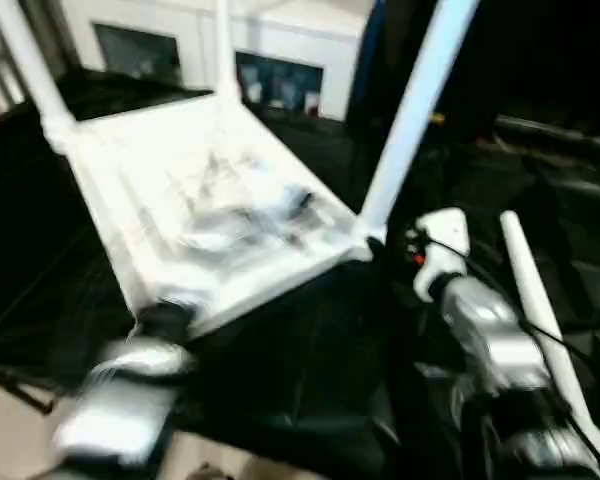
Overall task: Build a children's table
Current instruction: Rotate table base
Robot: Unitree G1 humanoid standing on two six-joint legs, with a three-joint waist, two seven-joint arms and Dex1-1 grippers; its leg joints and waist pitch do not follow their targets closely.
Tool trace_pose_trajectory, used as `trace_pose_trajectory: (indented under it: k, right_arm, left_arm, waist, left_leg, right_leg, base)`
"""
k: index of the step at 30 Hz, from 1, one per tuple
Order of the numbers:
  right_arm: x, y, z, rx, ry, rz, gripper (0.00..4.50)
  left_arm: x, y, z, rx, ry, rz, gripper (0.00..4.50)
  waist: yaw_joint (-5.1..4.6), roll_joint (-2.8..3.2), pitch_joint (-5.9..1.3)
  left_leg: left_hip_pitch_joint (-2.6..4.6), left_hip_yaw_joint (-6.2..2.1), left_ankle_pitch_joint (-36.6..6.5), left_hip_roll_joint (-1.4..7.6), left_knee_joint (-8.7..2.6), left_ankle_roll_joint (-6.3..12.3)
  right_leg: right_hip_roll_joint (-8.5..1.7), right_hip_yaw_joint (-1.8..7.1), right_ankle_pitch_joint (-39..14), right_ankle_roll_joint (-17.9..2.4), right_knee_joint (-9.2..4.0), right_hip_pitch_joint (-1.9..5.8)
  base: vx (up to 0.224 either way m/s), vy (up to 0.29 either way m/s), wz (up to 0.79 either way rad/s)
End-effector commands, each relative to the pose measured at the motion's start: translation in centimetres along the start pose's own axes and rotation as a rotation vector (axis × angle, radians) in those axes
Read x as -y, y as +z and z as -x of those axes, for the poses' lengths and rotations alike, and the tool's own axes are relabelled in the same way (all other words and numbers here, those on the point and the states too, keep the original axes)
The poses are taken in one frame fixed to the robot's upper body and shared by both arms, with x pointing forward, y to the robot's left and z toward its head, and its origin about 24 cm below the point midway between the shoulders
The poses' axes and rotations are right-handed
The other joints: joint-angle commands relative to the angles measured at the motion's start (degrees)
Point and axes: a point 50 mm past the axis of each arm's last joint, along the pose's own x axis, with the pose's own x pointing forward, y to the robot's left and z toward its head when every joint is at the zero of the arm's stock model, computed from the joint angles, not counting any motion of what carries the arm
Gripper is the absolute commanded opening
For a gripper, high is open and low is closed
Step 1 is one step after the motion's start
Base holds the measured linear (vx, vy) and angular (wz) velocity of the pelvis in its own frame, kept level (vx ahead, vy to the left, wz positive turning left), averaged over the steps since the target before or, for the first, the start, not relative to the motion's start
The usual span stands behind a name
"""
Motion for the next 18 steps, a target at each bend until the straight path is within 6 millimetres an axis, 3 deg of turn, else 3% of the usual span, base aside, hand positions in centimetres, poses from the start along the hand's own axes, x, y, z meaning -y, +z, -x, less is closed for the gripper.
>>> trace_pose_trajectory:
  k: [1,3,4,5,6,7,8,9,10,12,14,18]
  right_arm:
    - [-0.3,0.6,0.4,0.000,0.041,0.005,3.93]
    - [-0.9,-0.1,0.8,-0.053,0.100,0.015,3.93]
    - [-1.1,-0.2,0.9,-0.064,0.110,0.019,3.93]
    - [-1.5,-0.9,1.0,-0.107,0.133,0.021,3.93]
    - [-1.7,-1.3,0.9,-0.123,0.135,0.021,3.93]
    - [-1.9,-1.6,0.8,-0.138,0.135,0.022,3.93]
    - [-2.1,-1.9,0.5,-0.157,0.129,0.019,3.93]
    - [-2.1,-1.9,0.5,-0.157,0.129,0.019,3.93]
    - [-2.3,-2.1,0.2,-0.170,0.124,0.016,3.93]
    - [-2.6,-2.2,-0.5,-0.192,0.107,0.013,3.93]
    - [-2.9,-2.0,-1.1,-0.196,0.104,0.011,3.93]
    - [-3.3,-1.5,-1.5,-0.195,0.107,0.030,3.93]
  left_arm:
    - [-1.6,0.3,1.7,-0.020,0.076,-0.010,1.44]
    - [-3.9,-0.2,4.8,-0.102,0.165,-0.051,1.62]
    - [-4.3,-0.3,5.4,-0.120,0.182,-0.061,1.69]
    - [-5.9,-0.7,7.8,-0.201,0.267,-0.093,1.69]
    - [-6.7,-1.0,9.0,-0.249,0.322,-0.120,1.89]
    - [-7.4,-1.2,10.1,-0.292,0.372,-0.144,1.89]
    - [-8.2,-1.4,11.3,-0.330,0.443,-0.159,1.99]
    - [-8.2,-1.4,11.3,-0.330,0.443,-0.159,2.10]
    - [-8.8,-1.6,12.4,-0.366,0.507,-0.172,2.10]
    - [-9.7,-2.3,14.8,-0.473,0.600,-0.223,2.10]
    - [-9.6,-3.2,16.2,-0.558,0.627,-0.247,2.10]
    - [-8.3,-4.4,16.9,-0.639,0.571,-0.205,2.10]
  waist:
    - [0.16,0.02,-3.93]
    - [0.06,0.02,-3.79]
    - [0.00,0.30,-3.61]
    - [0.00,0.34,-3.65]
    - [-0.09,0.41,-3.51]
    - [-0.15,0.04,-3.41]
    - [-0.22,0.31,-3.46]
    - [-0.14,0.38,-3.52]
    - [-0.17,0.18,-3.49]
    - [0.00,0.33,-3.45]
    - [-0.15,0.21,-3.40]
    - [0.16,0.27,-3.47]
  left_leg:
    - [0.58,-0.73,-8.94,1.72,-3.40,2.37]
    - [0.83,-0.73,-10.04,1.86,-3.56,1.62]
    - [0.86,-0.70,-10.90,1.70,-3.65,1.21]
    - [1.00,-0.72,-11.19,1.74,-3.65,0.82]
    - [0.84,-0.83,-11.61,1.80,-3.80,0.47]
    - [0.86,-0.72,-12.09,1.69,-3.83,0.36]
    - [0.89,-0.86,-12.36,1.69,-3.91,-0.12]
    - [1.08,-0.91,-12.35,1.70,-3.85,-0.54]
    - [1.05,-0.87,-12.25,1.69,-3.91,-0.59]
    - [1.18,-0.91,-12.56,1.72,-3.98,-1.21]
    - [1.06,-1.03,-13.22,1.68,-4.12,-1.58]
    - [1.48,-0.90,-13.35,1.75,-4.01,-2.08]
  right_leg:
    - [-3.81,3.06,-11.20,-8.90,-3.61,3.59]
    - [-3.67,3.04,-12.70,-8.61,-3.73,3.29]
    - [-3.57,3.06,-14.48,-8.11,-4.04,3.02]
    - [-3.60,3.10,-14.73,-8.05,-4.03,2.99]
    - [-3.61,3.15,-15.07,-7.94,-3.97,2.96]
    - [-3.52,3.13,-16.02,-7.56,-4.21,2.85]
    - [-3.52,3.18,-16.42,-7.28,-4.11,2.84]
    - [-3.58,3.25,-15.70,-7.55,-4.00,2.70]
    - [-3.48,3.23,-15.31,-7.73,-4.05,2.72]
    - [-3.52,3.32,-13.87,-8.40,-3.83,2.58]
    - [-3.52,3.33,-14.52,-8.05,-3.75,2.66]
    - [-3.54,3.52,-12.85,-8.41,-3.63,2.33]
  base:
    - [0.000,0.000,0.00]
    - [0.000,0.000,0.00]
    - [0.000,0.000,0.00]
    - [0.000,0.000,0.00]
    - [0.000,0.000,0.00]
    - [0.000,0.000,0.00]
    - [0.000,0.000,0.00]
    - [0.000,0.000,0.00]
    - [0.000,0.000,0.00]
    - [0.000,0.000,0.00]
    - [0.000,0.000,0.00]
    - [0.000,0.000,0.00]
